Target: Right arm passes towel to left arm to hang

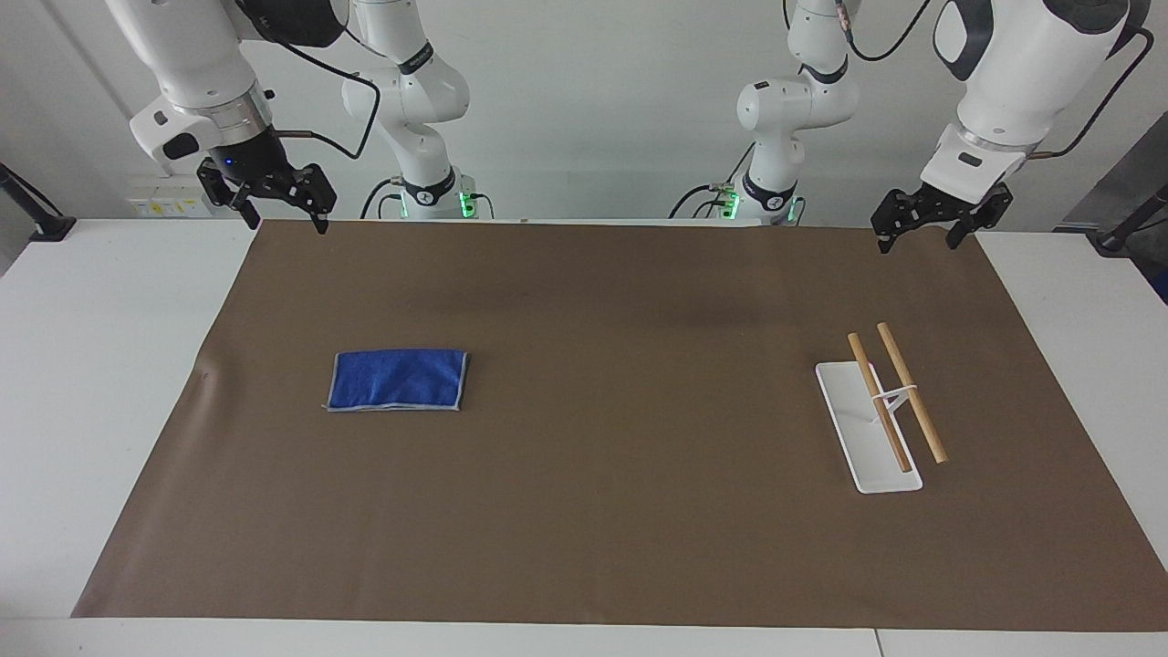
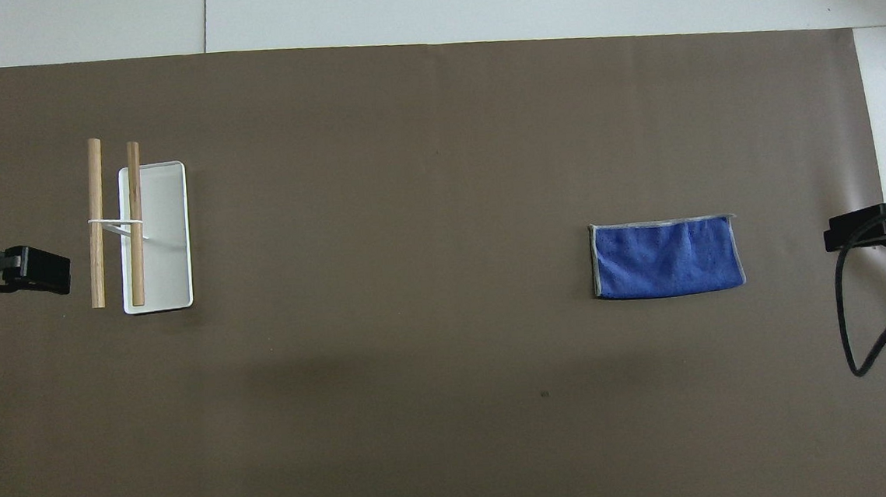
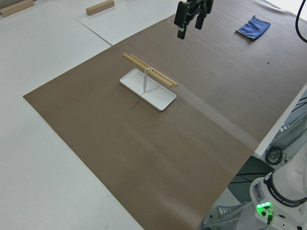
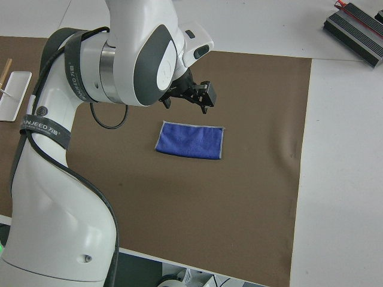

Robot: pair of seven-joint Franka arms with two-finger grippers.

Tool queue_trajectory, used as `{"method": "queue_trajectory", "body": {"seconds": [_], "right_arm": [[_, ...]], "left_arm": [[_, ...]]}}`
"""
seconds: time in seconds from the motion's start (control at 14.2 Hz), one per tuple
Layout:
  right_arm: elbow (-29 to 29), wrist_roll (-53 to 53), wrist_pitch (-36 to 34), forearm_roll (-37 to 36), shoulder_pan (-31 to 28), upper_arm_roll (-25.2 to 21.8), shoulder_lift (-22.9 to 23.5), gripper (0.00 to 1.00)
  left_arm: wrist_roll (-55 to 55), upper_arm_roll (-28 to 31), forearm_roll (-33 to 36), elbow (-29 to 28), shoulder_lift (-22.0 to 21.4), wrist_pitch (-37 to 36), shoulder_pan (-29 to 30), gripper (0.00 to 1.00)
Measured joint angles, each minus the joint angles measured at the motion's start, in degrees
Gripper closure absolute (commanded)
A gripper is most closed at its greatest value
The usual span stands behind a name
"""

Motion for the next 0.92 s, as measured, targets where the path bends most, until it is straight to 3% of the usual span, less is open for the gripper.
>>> {"method": "queue_trajectory", "body": {"seconds": [0.92], "right_arm": [[-0.3, 0.0, 0.6, 0.0, 0.0, 0.0, -0.2, 0.0]], "left_arm": [[0.0, 0.0, 0.0, 0.0, 0.0, 0.0, 0.0, 0.0]]}}
